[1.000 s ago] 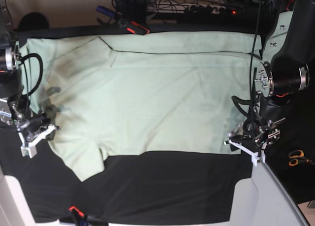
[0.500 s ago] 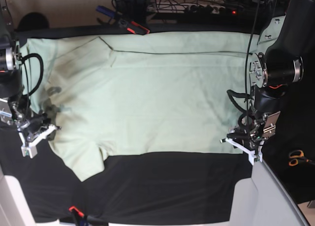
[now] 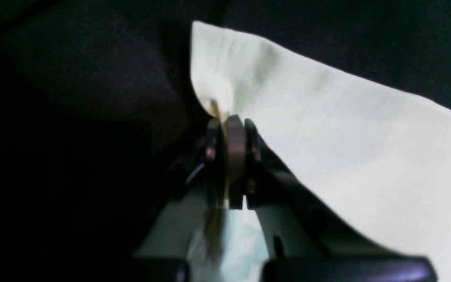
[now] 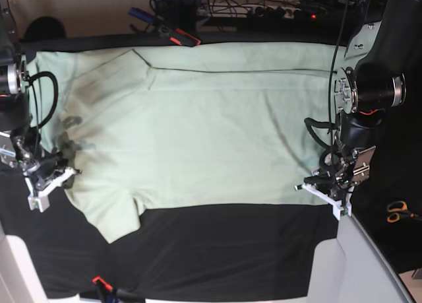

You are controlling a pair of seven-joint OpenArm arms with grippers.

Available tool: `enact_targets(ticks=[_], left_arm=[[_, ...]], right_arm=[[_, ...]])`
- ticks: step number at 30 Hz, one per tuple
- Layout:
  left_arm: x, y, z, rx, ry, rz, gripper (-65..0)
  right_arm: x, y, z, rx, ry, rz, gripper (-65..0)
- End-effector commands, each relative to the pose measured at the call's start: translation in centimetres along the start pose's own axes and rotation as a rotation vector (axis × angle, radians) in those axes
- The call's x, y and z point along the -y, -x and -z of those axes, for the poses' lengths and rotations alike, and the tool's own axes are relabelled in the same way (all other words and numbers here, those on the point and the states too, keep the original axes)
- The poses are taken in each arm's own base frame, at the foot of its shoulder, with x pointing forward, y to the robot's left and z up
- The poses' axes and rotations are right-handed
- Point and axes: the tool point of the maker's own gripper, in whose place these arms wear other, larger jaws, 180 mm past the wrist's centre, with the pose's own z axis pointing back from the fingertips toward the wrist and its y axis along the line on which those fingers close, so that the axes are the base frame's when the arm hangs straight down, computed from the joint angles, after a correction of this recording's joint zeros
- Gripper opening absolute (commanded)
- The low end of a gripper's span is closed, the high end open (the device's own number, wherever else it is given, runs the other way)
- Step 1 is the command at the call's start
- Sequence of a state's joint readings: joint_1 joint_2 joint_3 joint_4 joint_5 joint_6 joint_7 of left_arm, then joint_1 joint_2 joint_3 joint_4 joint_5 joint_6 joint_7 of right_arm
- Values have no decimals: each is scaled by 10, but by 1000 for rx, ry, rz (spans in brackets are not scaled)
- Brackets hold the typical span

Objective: Fold the T-shirt properly
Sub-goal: 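Grasp the hem corners with both grippers and fold them over the body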

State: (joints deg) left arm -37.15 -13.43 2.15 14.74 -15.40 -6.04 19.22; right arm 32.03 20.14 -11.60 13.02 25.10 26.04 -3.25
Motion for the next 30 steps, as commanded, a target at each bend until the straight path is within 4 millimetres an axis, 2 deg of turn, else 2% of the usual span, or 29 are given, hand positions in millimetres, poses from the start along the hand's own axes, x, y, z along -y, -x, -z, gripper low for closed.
enact_targets(ticks=[1, 8, 10, 16, 19, 25, 30], left_arm=[[8, -4, -1, -21, 15, 9, -650], [11, -13, -9, -5, 26, 40, -650], [10, -18, -14, 14, 29, 51, -650], [16, -34, -39, 67, 40, 120, -650], [17, -35, -46, 81, 41, 137, -650], [5, -40, -57, 108, 24, 157, -650], [-5, -33, -61, 108, 10, 179, -650]], right_arm=[[6, -33, -3, 78, 4, -2, -650], [15, -45, -8, 134, 23, 81, -650], [18, -56, -11, 162, 25, 69, -650], [12, -55, -15, 184, 8, 33, -650], [13, -51, -15, 178, 9, 34, -650], [27, -44, -21, 166, 29, 30, -650], [28, -45, -29, 189, 24, -13, -650]])
